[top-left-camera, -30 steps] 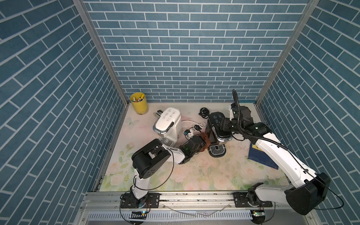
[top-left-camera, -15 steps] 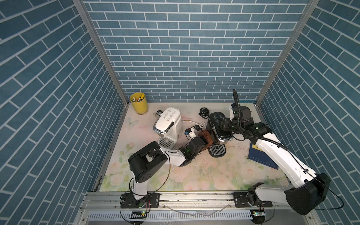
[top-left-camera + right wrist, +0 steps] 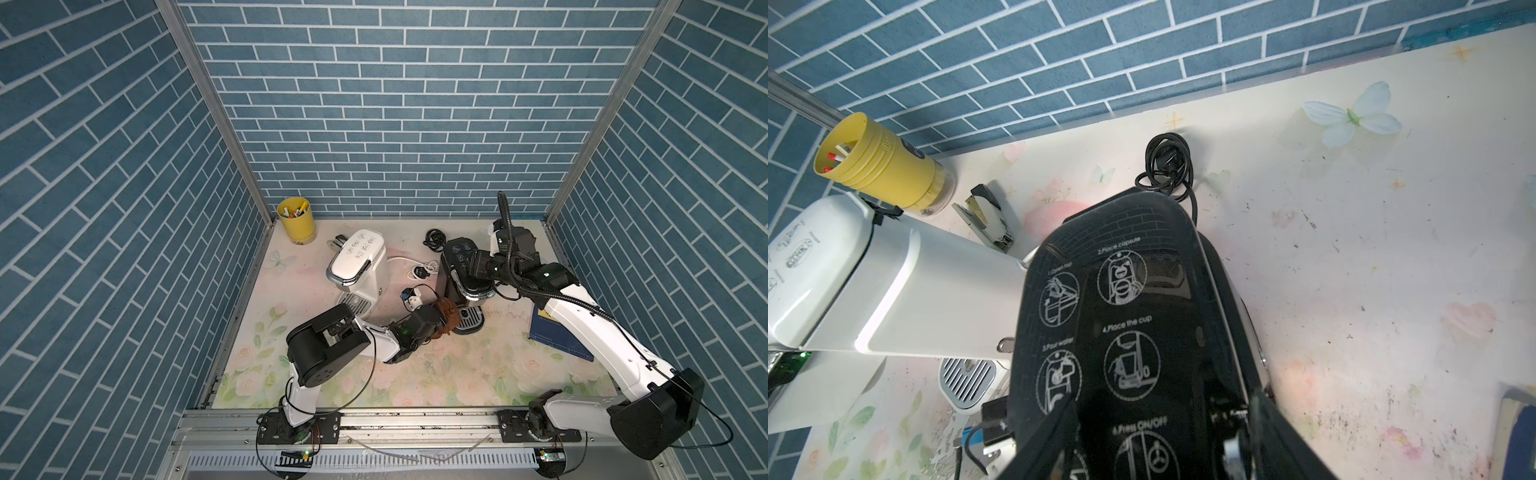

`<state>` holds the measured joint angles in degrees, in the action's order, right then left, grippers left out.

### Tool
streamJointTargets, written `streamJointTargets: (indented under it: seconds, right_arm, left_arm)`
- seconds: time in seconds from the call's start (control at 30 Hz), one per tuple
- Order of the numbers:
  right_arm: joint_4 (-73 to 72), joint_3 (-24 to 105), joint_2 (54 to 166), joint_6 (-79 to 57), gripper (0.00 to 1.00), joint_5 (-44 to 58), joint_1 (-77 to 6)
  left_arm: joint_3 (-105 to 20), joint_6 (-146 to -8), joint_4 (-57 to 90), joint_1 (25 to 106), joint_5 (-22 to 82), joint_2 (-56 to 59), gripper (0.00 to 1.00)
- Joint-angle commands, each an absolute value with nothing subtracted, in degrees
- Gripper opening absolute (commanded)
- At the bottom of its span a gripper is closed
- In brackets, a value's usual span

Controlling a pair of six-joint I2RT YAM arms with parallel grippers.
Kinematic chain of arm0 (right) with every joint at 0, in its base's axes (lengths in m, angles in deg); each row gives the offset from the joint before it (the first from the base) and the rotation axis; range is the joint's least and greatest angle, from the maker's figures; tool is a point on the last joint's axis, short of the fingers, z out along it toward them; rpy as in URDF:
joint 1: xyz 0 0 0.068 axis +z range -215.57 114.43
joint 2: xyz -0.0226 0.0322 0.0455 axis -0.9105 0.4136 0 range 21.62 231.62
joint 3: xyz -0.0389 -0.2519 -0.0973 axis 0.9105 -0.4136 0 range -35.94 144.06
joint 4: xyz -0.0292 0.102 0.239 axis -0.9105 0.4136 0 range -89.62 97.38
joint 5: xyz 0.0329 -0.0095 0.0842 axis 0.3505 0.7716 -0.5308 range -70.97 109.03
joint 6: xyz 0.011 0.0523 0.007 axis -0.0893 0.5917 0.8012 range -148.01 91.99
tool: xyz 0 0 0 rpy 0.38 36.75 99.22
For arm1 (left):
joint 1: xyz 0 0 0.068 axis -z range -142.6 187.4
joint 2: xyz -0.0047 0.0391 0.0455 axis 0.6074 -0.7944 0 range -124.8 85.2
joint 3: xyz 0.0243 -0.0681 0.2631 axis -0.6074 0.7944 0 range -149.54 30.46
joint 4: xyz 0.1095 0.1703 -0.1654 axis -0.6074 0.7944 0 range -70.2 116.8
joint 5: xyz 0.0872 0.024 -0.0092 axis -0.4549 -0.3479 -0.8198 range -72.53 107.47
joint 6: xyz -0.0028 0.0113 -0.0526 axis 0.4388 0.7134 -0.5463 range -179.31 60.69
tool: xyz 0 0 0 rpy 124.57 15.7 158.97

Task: Wipe the surface of a coffee machine
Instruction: Wipe the dirt from the surface of the coffee machine.

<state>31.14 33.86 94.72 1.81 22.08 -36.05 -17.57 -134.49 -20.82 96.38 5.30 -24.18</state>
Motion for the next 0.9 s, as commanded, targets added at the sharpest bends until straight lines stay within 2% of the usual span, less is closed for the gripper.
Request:
streamJointTargets:
  seconds: [0.0,0.5,0.63,0.87]
  right_arm:
    - [35.1,31.4,96.9,3.1,0.63,16.8,-34.8]
    - [38.5,27.9,93.9,3.2,0.65,20.3,-36.4]
    - [39.0,26.6,93.2,3.3,0.68,20.1,-37.2]
    - [39.1,25.3,92.1,3.4,0.68,19.5,-37.6]
  left_arm:
    - [-19.5,-132.1,-23.6,97.9,8.0,-20.9,0.00]
    - [-21.1,-119.3,-31.3,94.2,9.6,-25.4,0.00]
    - [-22.9,-116.2,-30.1,93.5,10.3,-25.3,0.00]
    - [-22.9,-115.4,-24.7,93.2,8.2,-27.6,0.00]
